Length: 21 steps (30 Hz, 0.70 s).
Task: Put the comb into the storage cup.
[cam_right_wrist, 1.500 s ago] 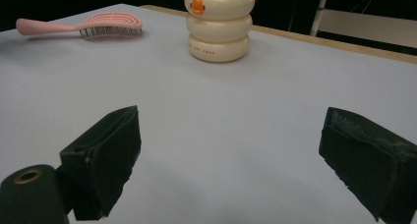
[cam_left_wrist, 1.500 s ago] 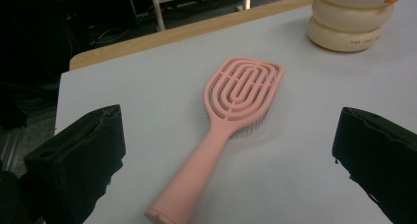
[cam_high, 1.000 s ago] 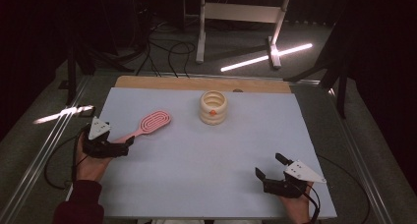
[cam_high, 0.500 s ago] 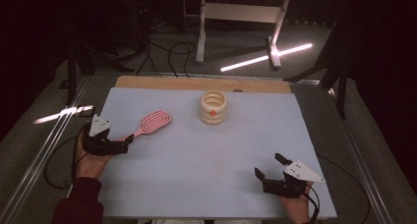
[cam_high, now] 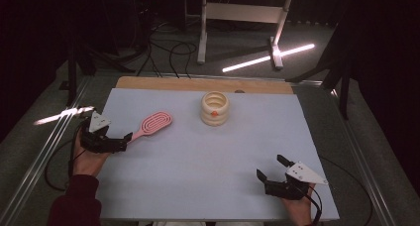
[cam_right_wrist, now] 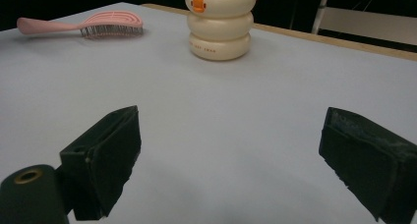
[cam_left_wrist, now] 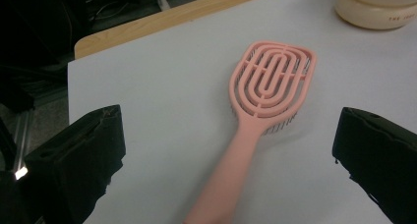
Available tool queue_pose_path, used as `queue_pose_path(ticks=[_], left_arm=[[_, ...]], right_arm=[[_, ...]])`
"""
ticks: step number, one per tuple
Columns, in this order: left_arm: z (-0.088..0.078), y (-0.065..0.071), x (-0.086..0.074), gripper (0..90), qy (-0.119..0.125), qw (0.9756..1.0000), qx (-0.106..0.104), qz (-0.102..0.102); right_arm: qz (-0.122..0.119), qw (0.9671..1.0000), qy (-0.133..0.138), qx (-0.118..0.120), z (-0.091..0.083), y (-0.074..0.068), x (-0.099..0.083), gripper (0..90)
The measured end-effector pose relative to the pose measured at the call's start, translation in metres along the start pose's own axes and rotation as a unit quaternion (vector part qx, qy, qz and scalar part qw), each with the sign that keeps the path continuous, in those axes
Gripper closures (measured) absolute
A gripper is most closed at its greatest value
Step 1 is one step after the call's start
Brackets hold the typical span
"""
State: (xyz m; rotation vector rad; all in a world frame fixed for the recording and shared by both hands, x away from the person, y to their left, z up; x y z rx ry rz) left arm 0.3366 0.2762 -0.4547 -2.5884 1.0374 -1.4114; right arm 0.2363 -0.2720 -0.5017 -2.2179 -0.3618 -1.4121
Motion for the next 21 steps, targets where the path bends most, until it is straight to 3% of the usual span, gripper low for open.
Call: queue_pose_path(ticks=[8,21], left_arm=[[0.003,-0.005,0.002,0.1,-0.016,0.9999,-0.004,0.003],[0.018,-0.008,0.007,0.0,-0.067,0.9973,-0.018,0.024]], right_arm=[[0.0,1.0,0.0,0.0,0.0,0.0,0.0,8.6],[-0.002,1.0,-0.002,-0.001,0.0,0.0,0.0,8.6]])
Point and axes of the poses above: each handheld gripper's, and its own axes: z roughly forward along the jaws, x roughly out of its top, y roughly to its right, the point moved 1 cm from there along z, roughly forward along the jaws, and after that the axes turned 15 degrees about z, right-handed, at the moved point
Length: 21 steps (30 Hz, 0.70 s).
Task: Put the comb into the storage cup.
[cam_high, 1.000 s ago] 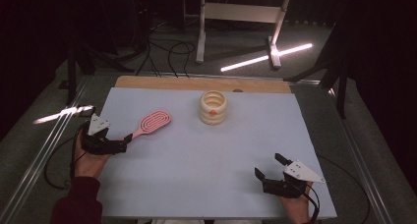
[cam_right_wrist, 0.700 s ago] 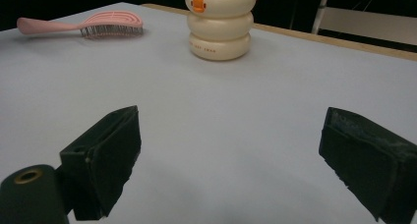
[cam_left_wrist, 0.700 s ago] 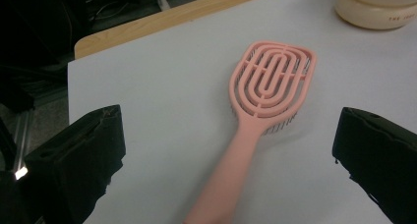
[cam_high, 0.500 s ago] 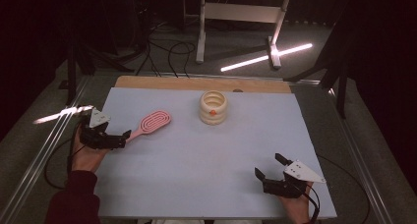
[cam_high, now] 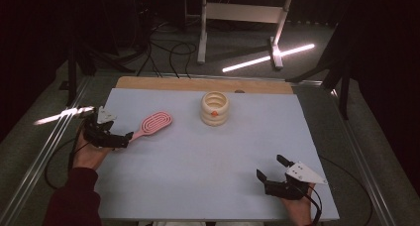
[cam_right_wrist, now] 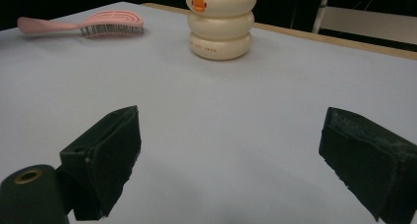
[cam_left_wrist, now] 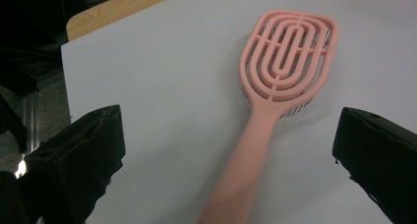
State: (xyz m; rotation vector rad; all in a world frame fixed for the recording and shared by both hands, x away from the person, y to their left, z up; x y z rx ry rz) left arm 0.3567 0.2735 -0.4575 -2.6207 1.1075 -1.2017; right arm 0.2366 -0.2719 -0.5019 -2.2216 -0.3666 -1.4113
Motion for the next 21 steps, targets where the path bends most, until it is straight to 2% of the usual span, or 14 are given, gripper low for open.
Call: queue_pose_path(ticks=[10,21], left_arm=[[0.012,-0.003,0.006,0.0,-0.028,0.9994,-0.013,0.012],[0.027,-0.005,0.008,0.0,-0.06,0.9975,-0.029,0.021]], right_arm=[[0.002,1.0,-0.002,0.002,0.001,-0.001,0.0,8.6],[0.002,1.0,-0.003,0.004,0.001,-0.001,-0.001,8.6]])
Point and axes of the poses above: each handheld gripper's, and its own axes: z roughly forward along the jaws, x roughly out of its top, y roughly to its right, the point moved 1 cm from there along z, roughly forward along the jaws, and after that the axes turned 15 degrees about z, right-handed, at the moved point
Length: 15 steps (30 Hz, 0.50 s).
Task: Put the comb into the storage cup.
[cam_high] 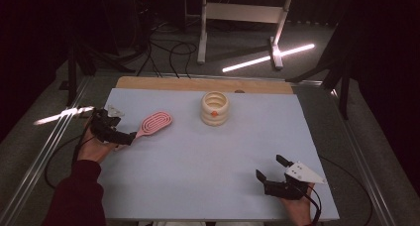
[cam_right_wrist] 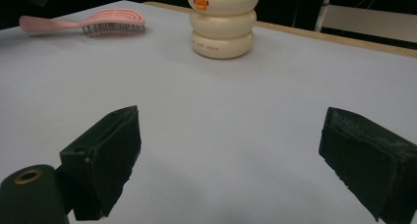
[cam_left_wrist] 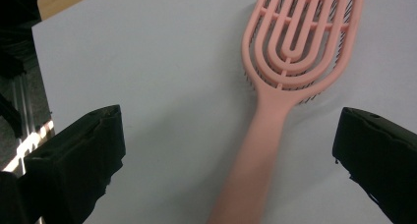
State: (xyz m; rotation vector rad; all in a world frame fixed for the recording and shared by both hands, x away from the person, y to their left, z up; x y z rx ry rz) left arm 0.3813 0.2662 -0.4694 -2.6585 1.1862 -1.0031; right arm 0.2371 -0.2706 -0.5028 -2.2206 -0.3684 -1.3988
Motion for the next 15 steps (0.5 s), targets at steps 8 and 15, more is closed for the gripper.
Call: queue_pose_path(ticks=[8,15], left_arm=[[0.011,0.0,0.003,0.0,-0.019,0.9998,-0.009,0.003],[0.018,0.0,0.005,0.0,-0.029,0.9993,-0.021,0.005]], right_arm=[[-0.001,1.0,-0.002,0.0,0.0,0.0,0.0,8.6],[-0.001,1.0,-0.004,0.001,0.001,0.0,0.0,8.6]])
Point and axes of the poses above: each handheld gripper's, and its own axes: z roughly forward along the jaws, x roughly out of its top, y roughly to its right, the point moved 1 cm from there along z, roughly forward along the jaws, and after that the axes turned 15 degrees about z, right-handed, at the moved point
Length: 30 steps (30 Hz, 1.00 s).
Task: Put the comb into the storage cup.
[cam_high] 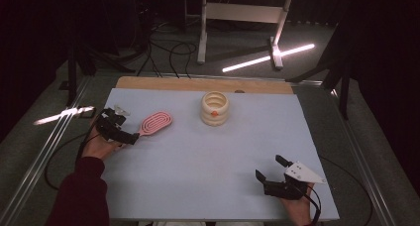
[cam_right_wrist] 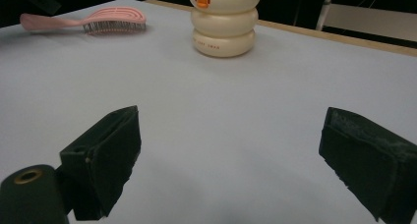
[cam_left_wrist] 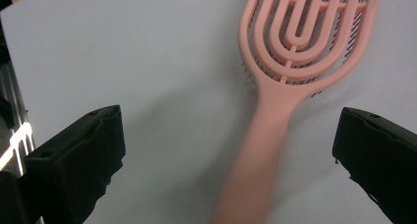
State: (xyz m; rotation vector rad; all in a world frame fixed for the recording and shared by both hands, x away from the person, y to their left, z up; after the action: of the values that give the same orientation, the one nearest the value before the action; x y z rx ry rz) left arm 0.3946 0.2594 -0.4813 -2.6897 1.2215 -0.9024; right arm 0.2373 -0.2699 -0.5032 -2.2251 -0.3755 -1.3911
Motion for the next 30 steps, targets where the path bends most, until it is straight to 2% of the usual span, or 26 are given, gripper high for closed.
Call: queue_pose_path(ticks=[12,15,22,27,30], left_arm=[[0.011,-0.003,0.0,0.1,-0.017,0.9997,-0.02,-0.001],[0.016,-0.003,0.0,0.1,-0.022,0.9993,-0.031,-0.007],[0.025,-0.002,0.003,1.7,-0.038,0.9983,-0.043,-0.006],[0.031,0.0,0.003,5.3,-0.051,0.9971,-0.056,-0.003],[0.033,0.003,0.005,12.0,-0.062,0.9962,-0.062,0.003]], right_arm=[[-0.001,1.0,-0.002,0.004,0.001,0.0,0.0,8.7],[0.0,1.0,-0.005,0.004,0.002,-0.001,-0.001,8.7],[-0.002,0.9999,-0.008,0.005,0.003,-0.001,-0.001,8.7],[-0.003,0.9999,-0.009,0.006,0.003,-0.001,-0.001,8.6],[-0.002,0.9999,-0.012,0.006,0.003,-0.001,-0.001,8.7]])
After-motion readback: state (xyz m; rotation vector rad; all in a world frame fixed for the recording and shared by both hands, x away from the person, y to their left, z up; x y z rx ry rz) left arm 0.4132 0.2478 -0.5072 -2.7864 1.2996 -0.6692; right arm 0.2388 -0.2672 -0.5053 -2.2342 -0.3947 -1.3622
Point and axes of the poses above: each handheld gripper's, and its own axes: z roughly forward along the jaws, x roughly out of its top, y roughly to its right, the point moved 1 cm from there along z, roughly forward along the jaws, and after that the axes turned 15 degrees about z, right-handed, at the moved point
